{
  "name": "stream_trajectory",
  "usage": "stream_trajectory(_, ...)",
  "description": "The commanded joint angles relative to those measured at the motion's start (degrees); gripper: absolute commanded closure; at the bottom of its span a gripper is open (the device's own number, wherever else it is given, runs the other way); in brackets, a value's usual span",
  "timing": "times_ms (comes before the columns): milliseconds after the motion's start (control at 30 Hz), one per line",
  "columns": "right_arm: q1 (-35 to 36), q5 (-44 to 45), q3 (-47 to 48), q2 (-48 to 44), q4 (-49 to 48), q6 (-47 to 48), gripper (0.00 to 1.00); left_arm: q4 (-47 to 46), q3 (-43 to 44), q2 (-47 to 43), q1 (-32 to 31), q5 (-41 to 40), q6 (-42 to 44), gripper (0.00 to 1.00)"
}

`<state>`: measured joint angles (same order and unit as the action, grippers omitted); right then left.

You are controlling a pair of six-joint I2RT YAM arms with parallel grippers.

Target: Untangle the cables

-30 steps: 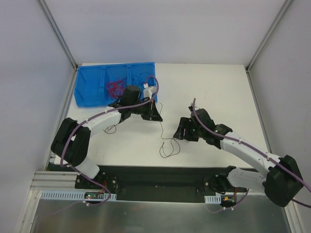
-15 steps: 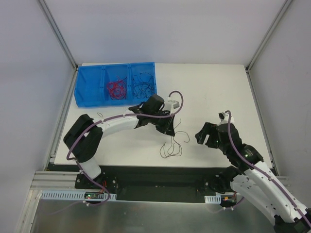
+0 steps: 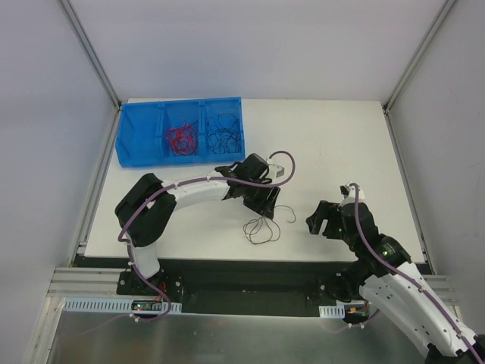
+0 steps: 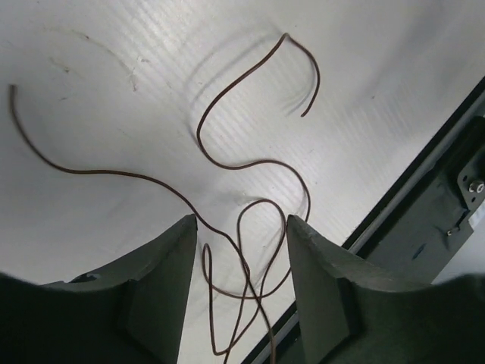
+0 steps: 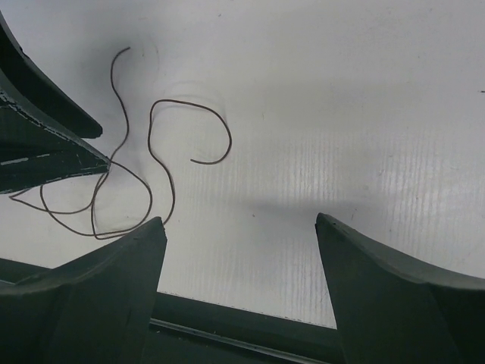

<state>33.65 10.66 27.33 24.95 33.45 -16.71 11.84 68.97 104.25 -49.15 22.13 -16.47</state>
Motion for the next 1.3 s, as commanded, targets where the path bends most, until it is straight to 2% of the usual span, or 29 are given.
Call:
stream_trajectory(0,-0.3,-1.5,-1.3,-0.7,-3.6,2.5,0.17,4.7,2.1,-2.6,-0.6,-3.7,1.4,0.46)
stream_trajectory(67,-0.3,-1.8,-2.0,-0.7,-4.7,2.7,0.17,5.6,1.8,-4.3,-0.6,-4.3,1.3,0.34)
stream_trajectory(200,-0.3,-2.9,-2.8,0.0,-5.5,2.7,0.17,7.5,0.9,-6.9,-0.7,-5.3,1.2,0.24)
stream_trajectory(300,-0.2,-3.2,-3.0,-0.7,-5.6,2.7,0.17,9.7,0.7,-7.0,-1.2,-6.0,1.8,0.21)
stream_trajectory(900,-0.3,-4.2,-4.0,-4.6,-5.9,2.9,0.17,15.9,2.9,-0.3,-10.6,-8.6,3.3,0.18)
stream_trajectory(1067,-0.3,-3.6,-4.3,-6.1,-5.9,2.8,0.17,19.8,5.7,2.9,-14.1,-17.2,3.6,0.2)
stream_trajectory(1267,-0.3,-3.6,-4.3,-6.6,-5.6,2.7,0.17,23.8,10.2,8.0,-16.8,-24.8,2.7,0.3)
